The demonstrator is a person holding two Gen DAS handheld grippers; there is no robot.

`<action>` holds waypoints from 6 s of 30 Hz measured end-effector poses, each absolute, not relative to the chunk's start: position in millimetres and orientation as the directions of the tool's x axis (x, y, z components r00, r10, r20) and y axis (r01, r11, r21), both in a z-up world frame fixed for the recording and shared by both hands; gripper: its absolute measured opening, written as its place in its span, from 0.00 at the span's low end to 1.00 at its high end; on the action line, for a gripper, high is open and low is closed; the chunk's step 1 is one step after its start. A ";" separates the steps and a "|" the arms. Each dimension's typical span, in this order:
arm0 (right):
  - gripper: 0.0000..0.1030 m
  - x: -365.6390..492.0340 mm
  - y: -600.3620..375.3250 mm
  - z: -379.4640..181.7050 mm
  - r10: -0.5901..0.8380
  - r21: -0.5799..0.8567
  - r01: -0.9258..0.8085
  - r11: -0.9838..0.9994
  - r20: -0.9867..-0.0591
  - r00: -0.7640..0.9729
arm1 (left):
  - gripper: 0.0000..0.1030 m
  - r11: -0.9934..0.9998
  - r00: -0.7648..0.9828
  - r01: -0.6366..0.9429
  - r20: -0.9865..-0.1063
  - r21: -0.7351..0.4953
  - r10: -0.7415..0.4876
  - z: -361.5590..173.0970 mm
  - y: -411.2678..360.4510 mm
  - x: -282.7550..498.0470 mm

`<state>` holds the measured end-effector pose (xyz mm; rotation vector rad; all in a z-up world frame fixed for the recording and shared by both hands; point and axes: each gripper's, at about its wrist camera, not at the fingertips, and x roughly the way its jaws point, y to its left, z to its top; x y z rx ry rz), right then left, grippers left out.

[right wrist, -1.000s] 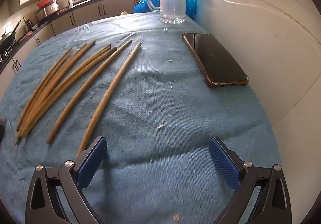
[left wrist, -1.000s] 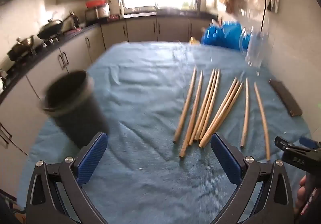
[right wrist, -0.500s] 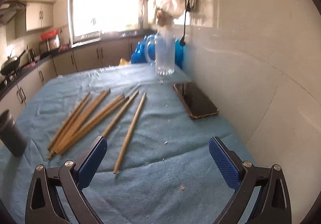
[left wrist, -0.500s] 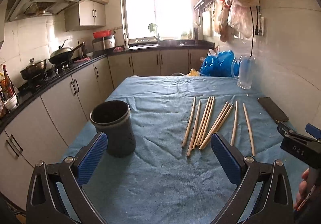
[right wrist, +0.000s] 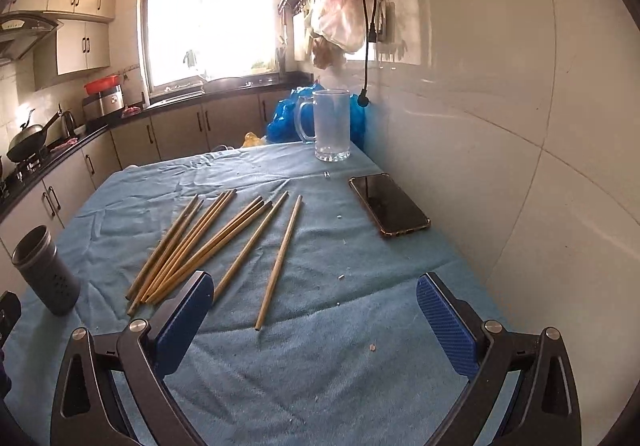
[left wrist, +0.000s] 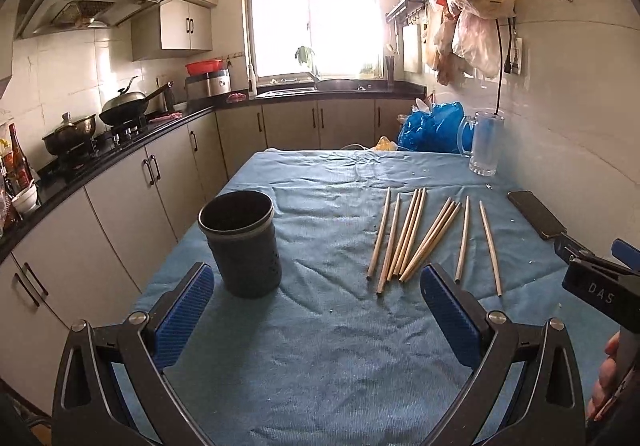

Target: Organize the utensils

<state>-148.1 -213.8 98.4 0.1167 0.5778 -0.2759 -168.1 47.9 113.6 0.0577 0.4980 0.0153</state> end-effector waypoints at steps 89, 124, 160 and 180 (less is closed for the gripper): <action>0.57 23.4 -257.1 9.3 0.121 0.194 0.060 0.979 -0.796 0.594 | 0.29 0.993 0.538 0.096 -0.843 0.065 0.003 17.1 -34.6 123.2; 0.30 14.7 -261.7 8.2 0.142 0.235 0.081 0.969 -0.789 0.598 | 0.01 0.969 0.442 0.046 -0.864 -0.244 -0.239 15.4 4.8 78.1; 0.08 -10.1 -268.1 11.5 0.158 0.234 0.085 0.969 -0.844 0.512 | 0.07 0.963 0.371 -0.007 -0.895 -0.269 -0.247 14.4 31.9 -16.2; 0.40 -36.5 -258.4 13.8 0.076 0.088 0.009 0.996 -0.904 0.420 | 0.11 0.970 0.390 0.115 -0.888 -0.215 -0.243 27.6 25.1 -17.2</action>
